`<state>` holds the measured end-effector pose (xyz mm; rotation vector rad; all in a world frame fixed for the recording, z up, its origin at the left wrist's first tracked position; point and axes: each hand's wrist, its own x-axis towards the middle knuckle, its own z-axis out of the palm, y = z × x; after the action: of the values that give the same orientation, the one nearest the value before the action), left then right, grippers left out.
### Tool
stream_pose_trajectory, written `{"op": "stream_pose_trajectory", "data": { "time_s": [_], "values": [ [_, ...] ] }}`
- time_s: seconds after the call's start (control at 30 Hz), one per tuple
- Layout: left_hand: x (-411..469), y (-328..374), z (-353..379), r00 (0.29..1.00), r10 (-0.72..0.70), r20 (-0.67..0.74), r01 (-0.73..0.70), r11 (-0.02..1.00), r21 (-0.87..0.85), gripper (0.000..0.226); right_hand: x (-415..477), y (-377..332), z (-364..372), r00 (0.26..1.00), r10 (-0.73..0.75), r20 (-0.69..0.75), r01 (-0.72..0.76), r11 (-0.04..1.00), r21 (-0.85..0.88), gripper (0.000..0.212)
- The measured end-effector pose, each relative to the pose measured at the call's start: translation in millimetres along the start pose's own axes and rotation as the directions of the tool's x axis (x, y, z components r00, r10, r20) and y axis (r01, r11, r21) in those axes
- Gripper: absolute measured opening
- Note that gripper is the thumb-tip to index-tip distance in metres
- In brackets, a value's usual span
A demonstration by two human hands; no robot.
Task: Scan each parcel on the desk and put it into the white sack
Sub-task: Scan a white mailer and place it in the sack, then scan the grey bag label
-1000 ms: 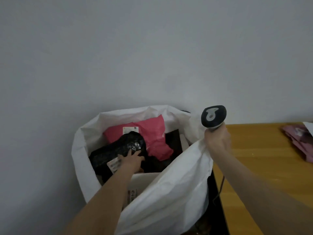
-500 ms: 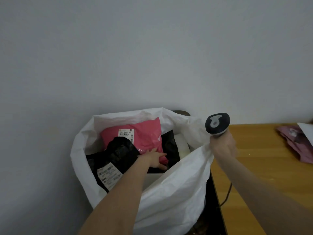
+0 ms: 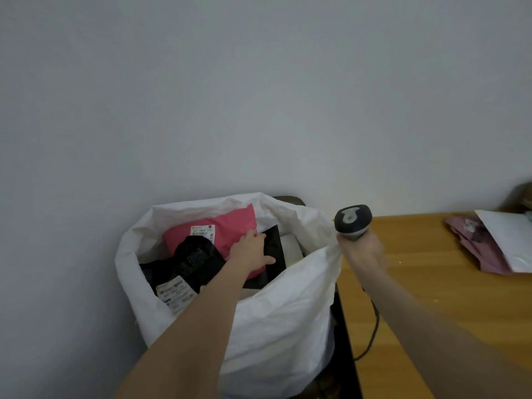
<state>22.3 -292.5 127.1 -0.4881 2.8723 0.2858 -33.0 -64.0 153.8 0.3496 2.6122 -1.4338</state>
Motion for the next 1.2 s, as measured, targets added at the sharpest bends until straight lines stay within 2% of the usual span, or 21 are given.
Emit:
{"op": "stream_pose_trajectory", "data": {
  "time_s": [0.13, 0.3, 0.4, 0.57, 0.67, 0.87, 1.2],
  "values": [
    [-10.5, 24.9, -14.1, 0.999, 0.007, -0.039, -0.007, 1.0, 0.009, 0.068, -8.1, 2.6, -16.0, 0.999, -0.007, 0.032, 0.004, 0.998, 0.063, 0.032],
    [-12.8, 56.7, -31.9, 0.995, 0.055, -0.082, -0.053, 0.998, 0.018, 0.061, -23.5, 1.9, -40.2, 0.995, 0.061, 0.082, -0.079, 0.965, 0.248, 0.03],
    [-10.0, 82.2, -42.2, 0.989, 0.065, -0.133, -0.078, 0.993, -0.089, 0.06, -32.3, 10.9, -54.4, 0.977, 0.136, 0.164, -0.199, 0.857, 0.475, 0.019],
    [-9.7, 137.6, -41.8, 0.95, 0.211, -0.228, -0.24, 0.965, -0.104, 0.059, -44.5, 35.6, -88.2, 0.94, 0.262, 0.218, -0.341, 0.721, 0.603, 0.011],
    [-13.7, 180.6, -34.6, 0.933, 0.295, -0.206, -0.32, 0.942, -0.099, 0.059, -44.2, 55.1, -119.1, 0.924, 0.312, 0.222, -0.381, 0.699, 0.605, 0.015],
    [-23.6, 277.9, -14.6, 0.904, 0.416, -0.098, -0.422, 0.905, -0.053, 0.059, -29.7, 99.7, -192.9, 0.908, 0.399, 0.128, -0.392, 0.703, 0.594, 0.016],
    [-31.3, 478.3, 38.1, 0.871, 0.49, -0.012, -0.491, 0.871, -0.026, 0.063, 43.4, 200.1, -347.5, 0.884, 0.467, -0.021, -0.365, 0.718, 0.593, 0.016]
  ]
}}
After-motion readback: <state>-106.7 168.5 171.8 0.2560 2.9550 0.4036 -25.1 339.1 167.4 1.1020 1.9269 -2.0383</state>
